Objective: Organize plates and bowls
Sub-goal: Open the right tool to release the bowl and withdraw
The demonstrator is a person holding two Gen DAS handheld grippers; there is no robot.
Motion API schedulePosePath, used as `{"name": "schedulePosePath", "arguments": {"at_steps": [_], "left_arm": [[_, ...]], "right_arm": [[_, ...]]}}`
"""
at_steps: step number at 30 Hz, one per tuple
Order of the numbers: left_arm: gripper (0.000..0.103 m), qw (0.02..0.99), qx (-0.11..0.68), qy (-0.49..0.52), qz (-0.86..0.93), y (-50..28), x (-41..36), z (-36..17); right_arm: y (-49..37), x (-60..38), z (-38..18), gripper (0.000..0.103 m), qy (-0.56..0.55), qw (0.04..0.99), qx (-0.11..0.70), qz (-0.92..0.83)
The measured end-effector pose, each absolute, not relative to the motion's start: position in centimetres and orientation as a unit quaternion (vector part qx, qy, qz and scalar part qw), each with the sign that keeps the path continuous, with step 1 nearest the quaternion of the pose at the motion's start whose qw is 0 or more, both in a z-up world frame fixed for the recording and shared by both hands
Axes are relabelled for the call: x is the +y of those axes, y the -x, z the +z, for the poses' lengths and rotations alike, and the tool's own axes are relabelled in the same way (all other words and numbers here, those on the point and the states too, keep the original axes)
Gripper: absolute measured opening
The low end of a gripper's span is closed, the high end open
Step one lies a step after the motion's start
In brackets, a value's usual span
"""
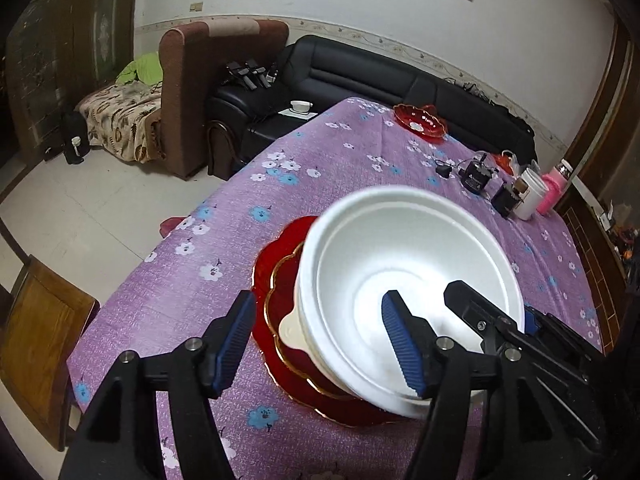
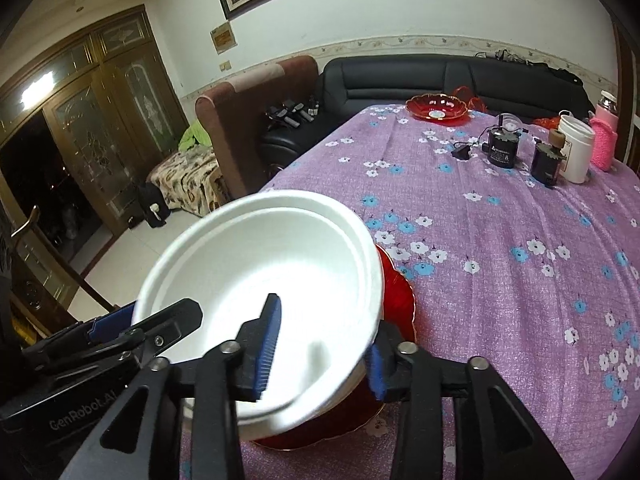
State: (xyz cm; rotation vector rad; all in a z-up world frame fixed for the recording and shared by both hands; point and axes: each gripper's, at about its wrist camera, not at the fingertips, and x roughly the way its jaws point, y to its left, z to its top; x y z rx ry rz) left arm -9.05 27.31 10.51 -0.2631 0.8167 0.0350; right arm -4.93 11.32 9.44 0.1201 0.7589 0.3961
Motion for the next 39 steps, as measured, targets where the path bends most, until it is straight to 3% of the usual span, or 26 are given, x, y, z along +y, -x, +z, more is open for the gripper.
{"name": "schedulePosePath", "arguments": {"at_steps": [5,9,14,20,39], "left_arm": [[0.069,0.910,0.389,0.146,0.018,9.8,28.0,10.6],[0.073,0.916,0.370,0.150,0.026,10.8,28.1,11.2],[0.078,0.936,0.332,0.100,0.066,12.2,27.0,12.1],[0.086,0.945,0.304,0.052,0.107,13.2,25.4,12.5],[0.088,0.945,0.309,0.031,0.104,14.5,23.0,12.1]], "right_arm": [[5.5,11.1,9.8,0.062,-0.058,0.915,0.352,0.189],[6.4,10.8,10.4,0.064,-0.065,0.922,0.331,0.189],[8.7,9.6,12.0,0.077,-0.074,0.941,0.284,0.171],[12.1,7.8,13.2,0.086,-0.076,0.958,0.240,0.137],[15.2,5.5,11.2,0.088,-0.086,0.956,0.261,0.101]]}}
